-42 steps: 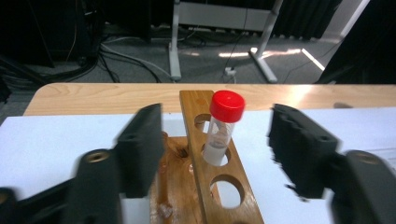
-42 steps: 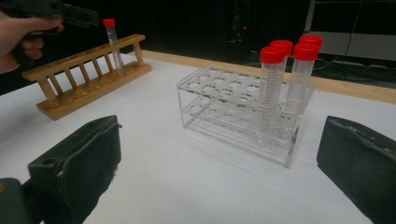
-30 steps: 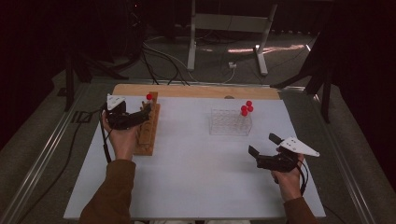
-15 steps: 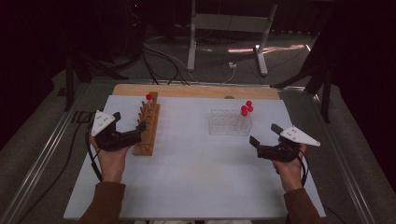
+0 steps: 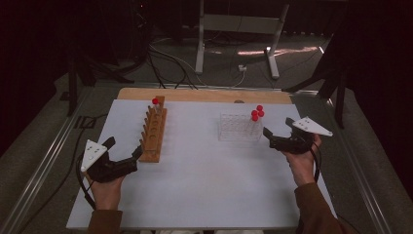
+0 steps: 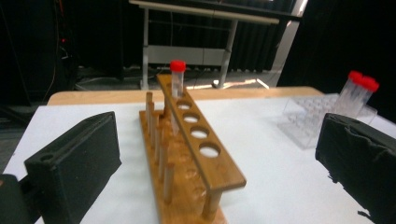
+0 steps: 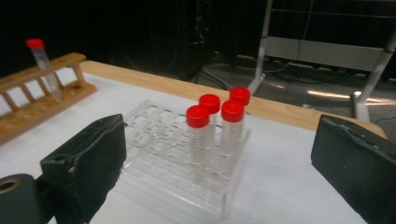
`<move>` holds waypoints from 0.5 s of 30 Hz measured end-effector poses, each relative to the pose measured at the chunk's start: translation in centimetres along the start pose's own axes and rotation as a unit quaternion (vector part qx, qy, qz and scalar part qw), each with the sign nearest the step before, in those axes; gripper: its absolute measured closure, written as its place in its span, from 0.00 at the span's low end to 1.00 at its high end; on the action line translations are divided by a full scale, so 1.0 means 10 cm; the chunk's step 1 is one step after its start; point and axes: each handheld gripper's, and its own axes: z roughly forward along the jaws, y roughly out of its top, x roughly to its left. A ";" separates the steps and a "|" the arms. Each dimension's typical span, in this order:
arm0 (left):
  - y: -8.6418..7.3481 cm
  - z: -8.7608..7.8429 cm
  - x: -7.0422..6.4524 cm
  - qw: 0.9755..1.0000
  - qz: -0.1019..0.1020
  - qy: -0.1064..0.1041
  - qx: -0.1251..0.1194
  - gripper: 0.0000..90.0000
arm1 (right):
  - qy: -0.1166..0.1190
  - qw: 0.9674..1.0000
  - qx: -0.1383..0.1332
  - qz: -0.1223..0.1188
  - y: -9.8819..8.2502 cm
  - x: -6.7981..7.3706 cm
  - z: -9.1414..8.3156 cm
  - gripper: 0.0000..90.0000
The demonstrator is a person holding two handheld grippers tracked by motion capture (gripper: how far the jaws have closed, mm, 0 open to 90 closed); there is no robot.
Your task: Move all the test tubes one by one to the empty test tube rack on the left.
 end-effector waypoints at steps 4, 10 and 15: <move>-0.02 -0.04 0.03 1.000 -0.001 0.004 -0.010 0.01 | -0.010 1.000 -0.003 -0.010 0.02 0.00 0.06 0.06; -0.05 -0.10 0.00 1.000 -0.004 0.001 -0.017 0.01 | -0.007 1.000 -0.008 0.015 -0.05 -0.08 0.21 0.20; -0.07 -0.10 -0.01 1.000 -0.008 -0.001 -0.017 0.01 | -0.008 1.000 -0.010 0.023 -0.09 -0.11 0.30 0.29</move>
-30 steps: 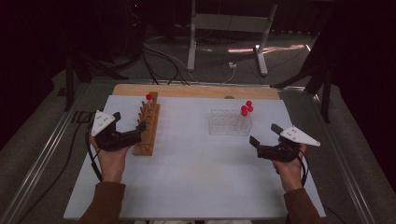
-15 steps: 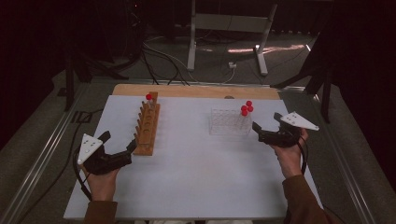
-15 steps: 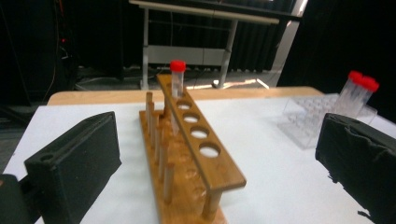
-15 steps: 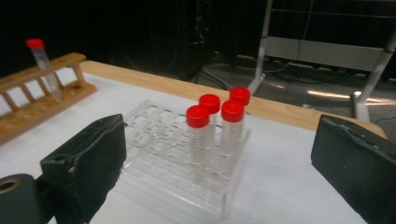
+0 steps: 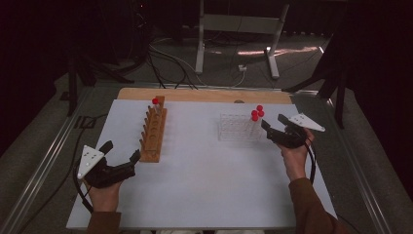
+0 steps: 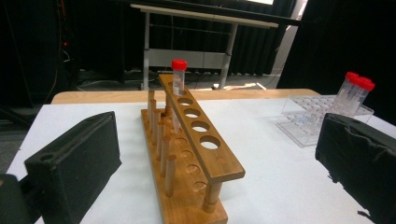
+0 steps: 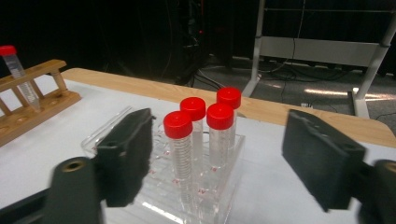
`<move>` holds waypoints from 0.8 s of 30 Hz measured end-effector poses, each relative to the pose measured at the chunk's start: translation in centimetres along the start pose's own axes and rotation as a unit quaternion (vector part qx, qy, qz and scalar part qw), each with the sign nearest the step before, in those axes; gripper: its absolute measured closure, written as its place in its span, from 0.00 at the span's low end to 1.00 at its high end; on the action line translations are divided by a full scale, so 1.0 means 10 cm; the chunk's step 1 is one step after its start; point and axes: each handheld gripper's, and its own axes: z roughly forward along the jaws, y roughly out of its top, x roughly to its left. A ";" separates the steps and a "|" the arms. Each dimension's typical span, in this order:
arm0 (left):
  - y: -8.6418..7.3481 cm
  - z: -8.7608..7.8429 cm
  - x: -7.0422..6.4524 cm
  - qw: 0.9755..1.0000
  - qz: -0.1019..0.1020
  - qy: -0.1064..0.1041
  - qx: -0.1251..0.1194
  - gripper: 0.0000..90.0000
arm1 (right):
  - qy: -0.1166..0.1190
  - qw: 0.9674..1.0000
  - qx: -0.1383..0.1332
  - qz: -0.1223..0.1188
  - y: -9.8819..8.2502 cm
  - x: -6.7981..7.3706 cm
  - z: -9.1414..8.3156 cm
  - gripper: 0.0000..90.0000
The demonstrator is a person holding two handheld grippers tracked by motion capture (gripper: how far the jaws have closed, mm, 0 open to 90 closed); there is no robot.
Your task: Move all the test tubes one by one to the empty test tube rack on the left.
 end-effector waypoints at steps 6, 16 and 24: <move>-0.04 0.02 -0.01 1.000 0.000 -0.002 0.010 0.01 | -0.002 1.000 0.017 -0.007 -0.07 -0.02 0.13 0.38; -0.06 0.02 -0.02 1.000 0.001 -0.002 0.012 0.01 | -0.014 0.999 0.047 -0.017 -0.18 -0.02 0.36 0.69; -0.06 0.01 -0.01 1.000 0.001 -0.001 0.012 0.01 | -0.021 0.998 0.063 -0.012 -0.26 -0.03 0.52 0.76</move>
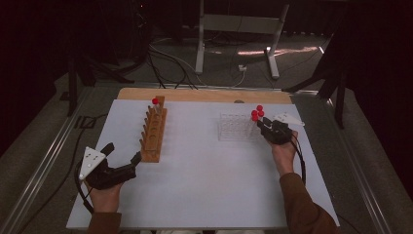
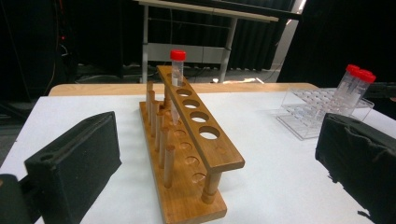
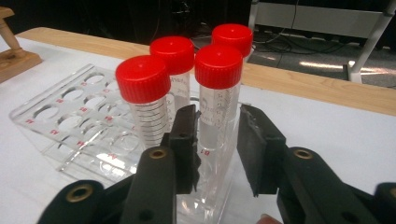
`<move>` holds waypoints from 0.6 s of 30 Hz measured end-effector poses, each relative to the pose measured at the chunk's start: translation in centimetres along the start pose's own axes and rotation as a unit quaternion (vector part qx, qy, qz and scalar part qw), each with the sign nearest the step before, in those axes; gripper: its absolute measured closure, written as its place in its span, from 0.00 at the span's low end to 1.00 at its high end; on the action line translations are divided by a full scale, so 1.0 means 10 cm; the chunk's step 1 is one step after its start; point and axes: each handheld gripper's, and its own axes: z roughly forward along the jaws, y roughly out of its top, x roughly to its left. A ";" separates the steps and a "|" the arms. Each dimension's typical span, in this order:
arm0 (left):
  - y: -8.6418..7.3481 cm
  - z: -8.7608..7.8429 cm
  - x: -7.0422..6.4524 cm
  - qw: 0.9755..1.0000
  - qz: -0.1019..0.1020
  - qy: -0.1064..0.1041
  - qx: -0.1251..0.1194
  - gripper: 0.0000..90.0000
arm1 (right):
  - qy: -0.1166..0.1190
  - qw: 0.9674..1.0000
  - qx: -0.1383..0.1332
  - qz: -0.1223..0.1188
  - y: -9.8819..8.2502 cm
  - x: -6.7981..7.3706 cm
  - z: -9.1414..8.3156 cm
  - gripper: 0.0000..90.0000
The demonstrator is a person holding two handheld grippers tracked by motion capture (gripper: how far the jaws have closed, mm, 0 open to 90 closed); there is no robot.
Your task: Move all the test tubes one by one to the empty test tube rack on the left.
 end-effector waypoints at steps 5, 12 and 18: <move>0.00 0.00 0.00 1.000 0.002 0.001 0.001 0.01 | -0.001 1.000 -0.002 -0.001 0.00 0.01 0.05 0.81; 0.00 -0.01 0.01 1.000 0.001 0.003 0.000 0.01 | 0.000 1.000 -0.003 -0.008 0.00 0.01 0.08 0.82; -0.01 -0.01 0.02 1.000 -0.001 0.005 0.000 0.01 | -0.005 1.000 -0.011 -0.015 0.03 0.03 0.05 0.83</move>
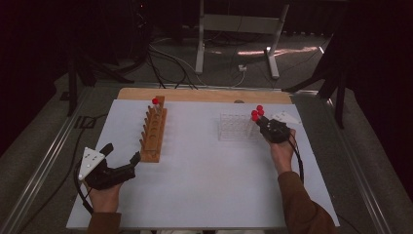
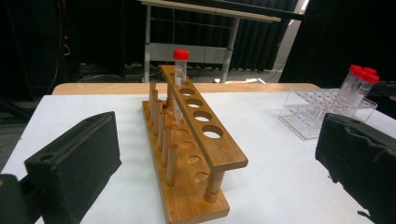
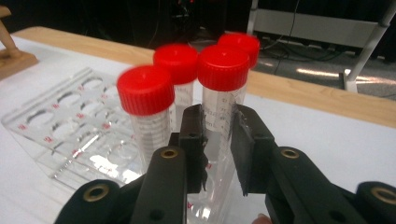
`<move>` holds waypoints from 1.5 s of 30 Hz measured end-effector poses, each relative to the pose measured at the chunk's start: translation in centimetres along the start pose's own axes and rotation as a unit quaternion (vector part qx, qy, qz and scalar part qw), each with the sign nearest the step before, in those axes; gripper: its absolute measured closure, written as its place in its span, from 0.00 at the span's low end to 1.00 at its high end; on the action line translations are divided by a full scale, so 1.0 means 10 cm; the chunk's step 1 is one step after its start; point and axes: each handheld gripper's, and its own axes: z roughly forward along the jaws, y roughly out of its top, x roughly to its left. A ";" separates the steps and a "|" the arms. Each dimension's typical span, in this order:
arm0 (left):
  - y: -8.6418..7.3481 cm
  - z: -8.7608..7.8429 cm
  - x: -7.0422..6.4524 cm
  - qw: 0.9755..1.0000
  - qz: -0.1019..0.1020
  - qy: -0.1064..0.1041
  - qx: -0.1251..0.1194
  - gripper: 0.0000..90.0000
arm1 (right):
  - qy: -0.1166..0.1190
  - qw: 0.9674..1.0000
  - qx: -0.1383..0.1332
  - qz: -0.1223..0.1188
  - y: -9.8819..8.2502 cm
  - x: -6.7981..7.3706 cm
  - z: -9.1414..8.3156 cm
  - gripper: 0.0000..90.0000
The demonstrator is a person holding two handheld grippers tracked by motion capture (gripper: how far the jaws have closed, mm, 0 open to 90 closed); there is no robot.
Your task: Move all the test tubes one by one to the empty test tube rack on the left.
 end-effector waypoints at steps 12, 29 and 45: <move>-0.01 0.00 0.01 1.000 -0.003 0.002 0.001 0.01 | -0.004 1.000 -0.028 -0.004 0.15 0.01 -0.16 0.83; 0.00 0.00 0.01 1.000 -0.006 0.004 -0.002 0.01 | 0.014 0.998 -0.056 -0.022 0.37 0.03 -0.51 0.83; 0.14 0.09 -0.21 1.000 0.002 -0.020 -0.001 0.01 | 0.076 0.995 -0.052 -0.029 0.25 0.20 -0.81 0.83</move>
